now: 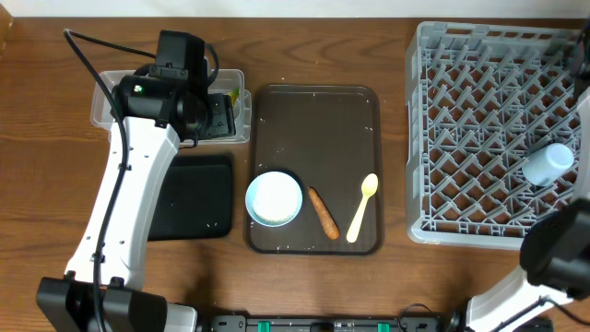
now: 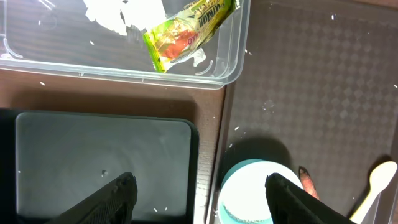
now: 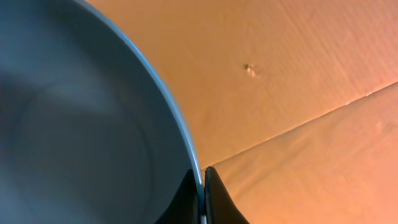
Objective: Sort waste into correct bins and load items into the dishwasher rack
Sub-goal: 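Lift the blue plate and stand it in the dish rack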
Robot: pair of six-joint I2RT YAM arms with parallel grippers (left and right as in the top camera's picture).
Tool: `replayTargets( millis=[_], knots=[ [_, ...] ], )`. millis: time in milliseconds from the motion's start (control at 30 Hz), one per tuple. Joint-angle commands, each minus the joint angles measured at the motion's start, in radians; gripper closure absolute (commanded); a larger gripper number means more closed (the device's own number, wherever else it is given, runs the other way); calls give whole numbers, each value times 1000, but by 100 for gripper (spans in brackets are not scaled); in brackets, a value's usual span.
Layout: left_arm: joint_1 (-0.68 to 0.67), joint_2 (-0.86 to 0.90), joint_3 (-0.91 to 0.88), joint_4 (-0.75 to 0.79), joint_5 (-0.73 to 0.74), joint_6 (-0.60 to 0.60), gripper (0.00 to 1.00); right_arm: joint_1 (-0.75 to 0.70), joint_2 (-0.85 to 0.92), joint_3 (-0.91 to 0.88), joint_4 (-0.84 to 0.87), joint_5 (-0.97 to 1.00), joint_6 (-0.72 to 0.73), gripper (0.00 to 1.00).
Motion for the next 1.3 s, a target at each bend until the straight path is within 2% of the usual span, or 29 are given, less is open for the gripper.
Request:
replayTargets(
  millis=[0,100,267,433,733,800,833,867,1033,1133,1267],
  knots=[
    [3,4,-2,-2,-11,13,32,-19,48,6,53,81,-143,99],
    [3,4,-2,-2,-11,13,31,-22,100,6,79,81,-216,99],
    [3,4,-2,-2,-11,13,32,-22,186,6,83,84,-237,99],
    [3,4,-2,-2,-11,13,32,-15,241,6,97,116,-234,99],
    [3,4,-2,-1,-11,7,32,71,255,6,38,133,-144,99],
    [3,4,-2,-2,-11,5,32,100,255,6,-7,133,-127,91],
    [3,4,-2,-2,-11,5,32,114,255,6,-35,133,-108,81],
    [3,4,-2,-2,-11,5,31,126,255,6,-60,133,-89,75],
    [3,4,-2,-2,-11,5,31,153,254,6,-174,133,70,57],
    [3,4,-2,-5,-11,6,32,153,253,6,-217,132,129,50],
    [3,4,-2,-6,-12,6,31,153,234,6,-249,122,144,48]
  ],
)
